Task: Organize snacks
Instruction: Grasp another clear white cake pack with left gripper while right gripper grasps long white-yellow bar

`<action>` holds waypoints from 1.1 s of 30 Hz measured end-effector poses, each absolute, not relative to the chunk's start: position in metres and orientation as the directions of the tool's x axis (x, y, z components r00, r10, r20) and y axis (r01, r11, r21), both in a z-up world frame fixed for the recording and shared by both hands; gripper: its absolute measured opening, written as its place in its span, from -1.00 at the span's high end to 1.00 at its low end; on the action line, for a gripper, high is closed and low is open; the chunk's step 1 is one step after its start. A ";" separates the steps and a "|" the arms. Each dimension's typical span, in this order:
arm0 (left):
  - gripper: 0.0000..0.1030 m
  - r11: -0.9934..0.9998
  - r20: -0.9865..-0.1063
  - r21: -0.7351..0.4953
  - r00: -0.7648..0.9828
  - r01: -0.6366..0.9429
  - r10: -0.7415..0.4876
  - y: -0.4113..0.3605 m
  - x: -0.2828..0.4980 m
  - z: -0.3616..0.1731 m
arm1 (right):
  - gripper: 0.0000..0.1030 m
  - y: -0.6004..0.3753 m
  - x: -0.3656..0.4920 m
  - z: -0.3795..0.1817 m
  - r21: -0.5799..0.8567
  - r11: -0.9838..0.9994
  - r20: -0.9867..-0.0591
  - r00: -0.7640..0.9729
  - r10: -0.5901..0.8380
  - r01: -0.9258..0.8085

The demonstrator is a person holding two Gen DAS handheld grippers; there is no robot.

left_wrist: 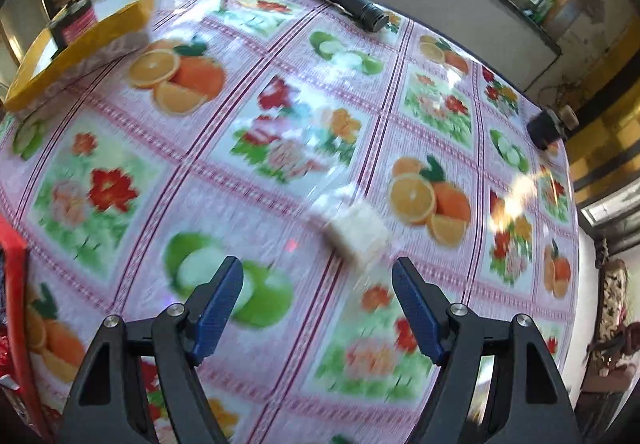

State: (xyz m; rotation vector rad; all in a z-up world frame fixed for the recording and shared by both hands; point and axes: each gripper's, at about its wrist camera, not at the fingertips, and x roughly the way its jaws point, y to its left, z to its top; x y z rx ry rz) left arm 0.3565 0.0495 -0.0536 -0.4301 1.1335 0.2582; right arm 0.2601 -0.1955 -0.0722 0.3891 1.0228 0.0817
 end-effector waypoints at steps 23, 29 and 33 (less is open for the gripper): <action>0.13 0.974 -0.908 -0.022 0.411 -0.225 0.075 0.048 0.347 -0.076 | -0.39 -0.185 0.296 -0.074 0.317 0.948 -0.789 0.553 0.269 -0.010; 0.14 0.986 -0.912 -0.026 0.408 -0.165 0.045 0.059 0.289 -0.078 | -0.45 -0.187 0.305 -0.069 0.382 0.924 -0.792 0.517 0.324 0.005; 0.14 0.988 -0.918 -0.028 0.394 -0.154 0.036 0.065 0.260 -0.078 | -0.38 -0.169 0.310 -0.056 0.429 0.884 -0.714 0.530 0.457 -0.185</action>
